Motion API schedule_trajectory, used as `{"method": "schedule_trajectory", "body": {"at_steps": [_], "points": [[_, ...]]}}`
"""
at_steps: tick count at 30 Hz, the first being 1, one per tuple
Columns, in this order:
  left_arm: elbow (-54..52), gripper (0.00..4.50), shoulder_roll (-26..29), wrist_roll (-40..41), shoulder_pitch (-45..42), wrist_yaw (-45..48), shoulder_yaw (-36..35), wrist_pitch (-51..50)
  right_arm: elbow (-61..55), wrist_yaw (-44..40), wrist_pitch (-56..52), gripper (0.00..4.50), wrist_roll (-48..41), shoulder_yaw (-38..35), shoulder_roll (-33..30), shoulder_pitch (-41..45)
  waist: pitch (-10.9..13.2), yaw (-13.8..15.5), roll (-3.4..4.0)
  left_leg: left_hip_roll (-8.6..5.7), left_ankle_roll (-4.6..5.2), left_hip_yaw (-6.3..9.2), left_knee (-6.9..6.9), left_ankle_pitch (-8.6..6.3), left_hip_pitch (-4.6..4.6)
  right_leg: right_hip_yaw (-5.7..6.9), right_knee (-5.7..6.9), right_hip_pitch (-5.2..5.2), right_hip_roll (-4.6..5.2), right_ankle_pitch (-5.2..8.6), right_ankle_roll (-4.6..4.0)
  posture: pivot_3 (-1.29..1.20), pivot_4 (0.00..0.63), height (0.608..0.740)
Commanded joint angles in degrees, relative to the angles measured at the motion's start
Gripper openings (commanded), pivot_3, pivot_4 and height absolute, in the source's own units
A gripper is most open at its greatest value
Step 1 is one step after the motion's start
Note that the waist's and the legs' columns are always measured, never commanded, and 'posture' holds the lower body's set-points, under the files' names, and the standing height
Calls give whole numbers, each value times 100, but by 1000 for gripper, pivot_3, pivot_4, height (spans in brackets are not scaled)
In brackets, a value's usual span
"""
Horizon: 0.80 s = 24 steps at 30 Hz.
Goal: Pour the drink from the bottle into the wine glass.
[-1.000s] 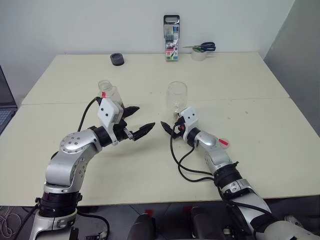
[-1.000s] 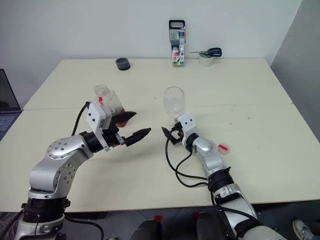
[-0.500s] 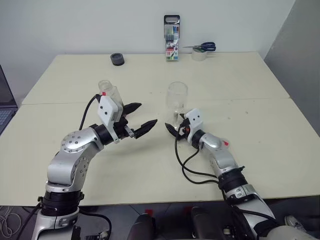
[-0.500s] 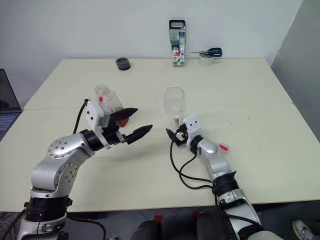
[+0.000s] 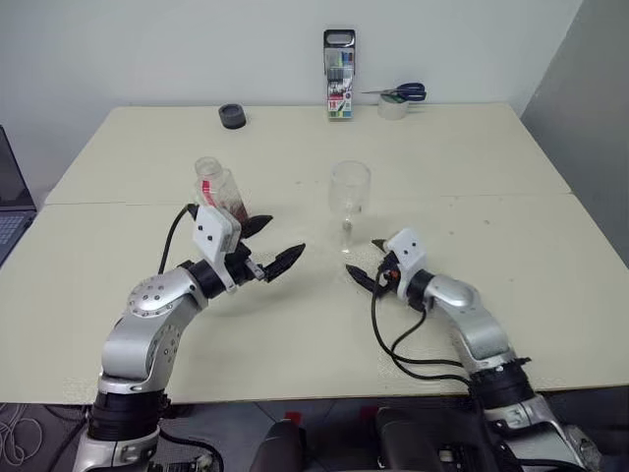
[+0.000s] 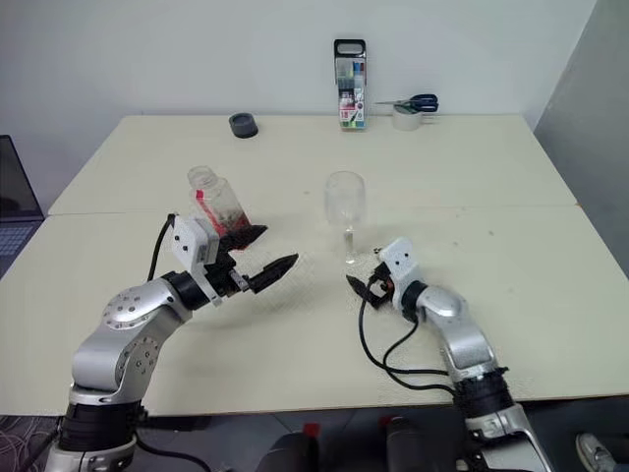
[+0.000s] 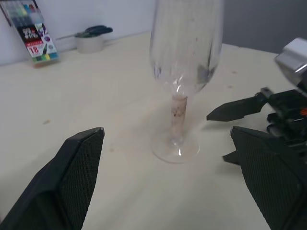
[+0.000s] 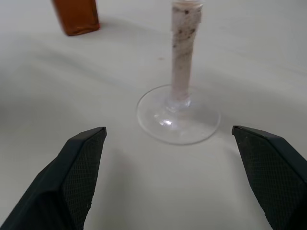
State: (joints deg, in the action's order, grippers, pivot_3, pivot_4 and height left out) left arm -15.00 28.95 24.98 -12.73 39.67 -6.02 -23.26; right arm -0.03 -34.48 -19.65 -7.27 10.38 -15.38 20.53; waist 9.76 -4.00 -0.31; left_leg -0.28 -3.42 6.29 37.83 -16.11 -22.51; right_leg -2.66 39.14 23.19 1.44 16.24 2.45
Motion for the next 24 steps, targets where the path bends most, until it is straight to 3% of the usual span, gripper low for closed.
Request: {"method": "schedule_trajectory", "body": {"at_steps": [1,6,11,24], "points": [[-8,4500,-82,-285,291,-246,-42,342,-1153,-588,-350,4476,-420,-11,-440,-244,0,16,1,-1,0,1,0,0,-1,0,-1,0,0,0,0,0,150,740],[399,4500,-331,-971,554,-1048,-186,944,-2087,-886,-571,4476,-794,-153,-914,-380,0,80,-2,0,1,2,2,0,0,2,-5,-4,0,0,1,0,150,740],[650,4500,-517,-1116,651,-1359,-290,1264,-2587,-801,-928,4476,-1069,-203,-1014,-316,-1,126,-3,-2,0,4,3,0,-2,4,-6,-5,3,0,1,0,150,740],[2277,4500,-329,-1019,-338,-1389,-712,1468,-2898,-803,-1329,4476,-1321,-15,-1027,-32,-2,171,-5,-5,0,5,4,0,-3,11,-7,-5,4,0,1,0,150,740]]}}
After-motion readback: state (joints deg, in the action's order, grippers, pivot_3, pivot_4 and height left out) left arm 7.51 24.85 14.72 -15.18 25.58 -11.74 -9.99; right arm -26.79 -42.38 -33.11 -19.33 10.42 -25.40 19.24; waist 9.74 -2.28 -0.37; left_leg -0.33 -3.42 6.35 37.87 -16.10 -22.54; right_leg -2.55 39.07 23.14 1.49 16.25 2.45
